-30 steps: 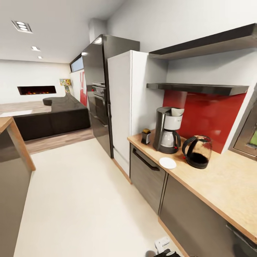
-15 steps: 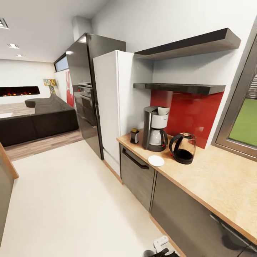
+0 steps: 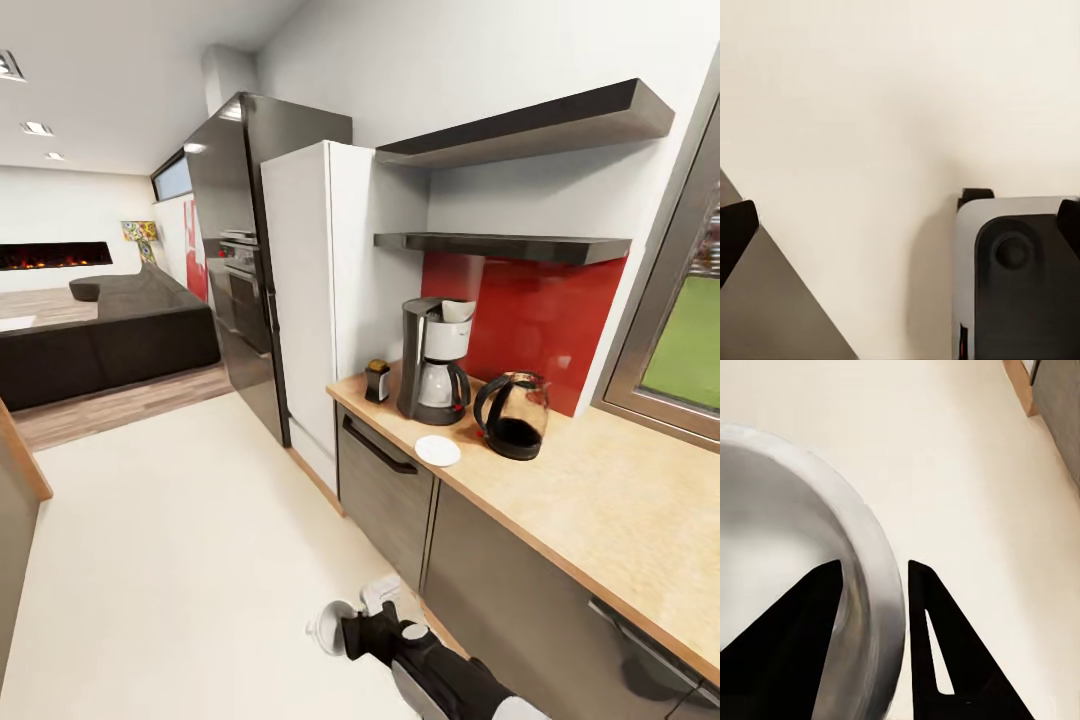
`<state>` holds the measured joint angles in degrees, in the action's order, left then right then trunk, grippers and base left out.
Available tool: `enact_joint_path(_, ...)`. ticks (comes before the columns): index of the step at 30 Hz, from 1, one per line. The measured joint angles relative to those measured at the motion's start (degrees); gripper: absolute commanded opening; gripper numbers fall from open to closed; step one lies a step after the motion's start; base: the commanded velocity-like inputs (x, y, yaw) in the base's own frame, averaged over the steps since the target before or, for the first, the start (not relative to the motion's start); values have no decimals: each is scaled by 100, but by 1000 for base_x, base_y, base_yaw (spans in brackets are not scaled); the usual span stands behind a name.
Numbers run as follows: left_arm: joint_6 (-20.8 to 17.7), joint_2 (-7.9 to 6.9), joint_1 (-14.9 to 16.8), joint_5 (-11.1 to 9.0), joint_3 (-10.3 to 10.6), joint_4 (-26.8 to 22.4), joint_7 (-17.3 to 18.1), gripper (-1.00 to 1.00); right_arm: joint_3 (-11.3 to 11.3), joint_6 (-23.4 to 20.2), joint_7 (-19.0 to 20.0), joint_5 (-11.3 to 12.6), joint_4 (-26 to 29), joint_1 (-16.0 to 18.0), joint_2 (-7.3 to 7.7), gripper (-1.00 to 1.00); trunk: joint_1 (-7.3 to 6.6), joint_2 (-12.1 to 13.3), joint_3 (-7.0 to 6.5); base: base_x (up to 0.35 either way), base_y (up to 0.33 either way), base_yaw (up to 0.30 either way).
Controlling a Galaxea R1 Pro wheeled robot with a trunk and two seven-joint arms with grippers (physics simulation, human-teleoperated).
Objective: Set up a coffee station on the kitchen countertop: keep the coffee maker on the countertop, move the bottle of coffee from the kitchen shelf to the counter next to the coffee maker, place a paper coffee filter on top of the coffee maker, put the saucer next to the coffee maker with the coffee cup on the saucer, and place the electric kettle next to the coffee maker.
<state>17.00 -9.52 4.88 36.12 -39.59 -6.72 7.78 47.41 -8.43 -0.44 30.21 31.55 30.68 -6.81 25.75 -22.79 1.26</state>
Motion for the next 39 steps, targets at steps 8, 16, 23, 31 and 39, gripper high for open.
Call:
enact_joint_path(8, -491, -66, 2, 8, 0, -5, 2, 100, -1511, -2358, -374, -55, 1506, 1669, -9, -100, -1, -2, -1, 0, 0, 0)
enact_joint_path(16, -581, -48, -1, 22, 9, -6, -9, 100, -2004, -4116, -2551, -30, 1651, 2928, -93, -100, -1, -1, 0, 0, 0, 0)
enact_joint_path(23, -656, -2, -1, 22, 9, -6, -13, 100, -2013, -4555, -3614, -63, 1823, 2953, -83, -100, 0, 0, 0, 0, 0, 0)
enact_joint_path(31, -644, 24, -1, 107, 43, -6, -44, 100, -2324, -4568, -3918, -47, 1820, 2954, -15, -100, 0, 0, 0, 0, 0, 0)
enact_joint_path(39, -651, 30, -1, 116, 36, -6, -56, 100, -2915, -4554, -3932, -35, 1800, 2954, 25, -100, -2, 0, 1, 78, 19, 0)
